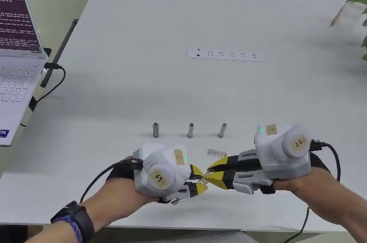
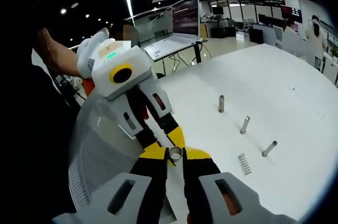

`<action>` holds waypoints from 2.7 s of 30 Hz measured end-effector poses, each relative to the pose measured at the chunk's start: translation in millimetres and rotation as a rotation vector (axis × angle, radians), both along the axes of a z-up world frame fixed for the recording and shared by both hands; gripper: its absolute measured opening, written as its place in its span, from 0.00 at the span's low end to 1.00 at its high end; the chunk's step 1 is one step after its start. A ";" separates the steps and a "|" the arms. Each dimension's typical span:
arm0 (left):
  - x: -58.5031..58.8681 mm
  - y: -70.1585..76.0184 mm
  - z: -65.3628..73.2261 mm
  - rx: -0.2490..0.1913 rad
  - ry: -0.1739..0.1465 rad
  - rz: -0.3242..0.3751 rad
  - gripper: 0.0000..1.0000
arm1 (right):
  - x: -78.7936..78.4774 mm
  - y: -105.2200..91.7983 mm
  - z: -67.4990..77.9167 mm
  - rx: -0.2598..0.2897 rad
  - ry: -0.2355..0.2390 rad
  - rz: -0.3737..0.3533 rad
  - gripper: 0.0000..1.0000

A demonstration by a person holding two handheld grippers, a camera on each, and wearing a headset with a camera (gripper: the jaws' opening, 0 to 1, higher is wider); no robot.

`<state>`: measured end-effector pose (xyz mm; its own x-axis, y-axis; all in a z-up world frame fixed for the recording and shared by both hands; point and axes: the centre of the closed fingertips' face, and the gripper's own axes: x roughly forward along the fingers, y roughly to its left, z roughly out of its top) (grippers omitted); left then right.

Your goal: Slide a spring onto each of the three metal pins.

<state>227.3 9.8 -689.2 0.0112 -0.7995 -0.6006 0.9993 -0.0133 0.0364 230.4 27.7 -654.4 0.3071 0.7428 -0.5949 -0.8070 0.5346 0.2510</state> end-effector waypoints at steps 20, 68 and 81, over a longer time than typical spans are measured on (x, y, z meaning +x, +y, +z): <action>-5.7 -14.0 15.6 -0.052 -0.012 -0.041 0.02 | -8.1 -9.0 4.5 -0.238 -0.080 0.252 0.13; -7.3 -18.4 17.6 -0.053 -0.002 -0.044 0.03 | -16.0 -14.5 -5.6 -0.428 -0.132 0.491 0.08; 5.5 2.7 9.0 -0.052 0.037 0.071 0.17 | -10.9 -22.4 -12.1 -0.411 -0.111 0.434 0.08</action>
<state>232.7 12.5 -680.2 0.0477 -0.8277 -0.5591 0.9983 0.0585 -0.0014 219.5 5.3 -666.5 0.1041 0.5300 -0.8416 -0.9825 0.1860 -0.0044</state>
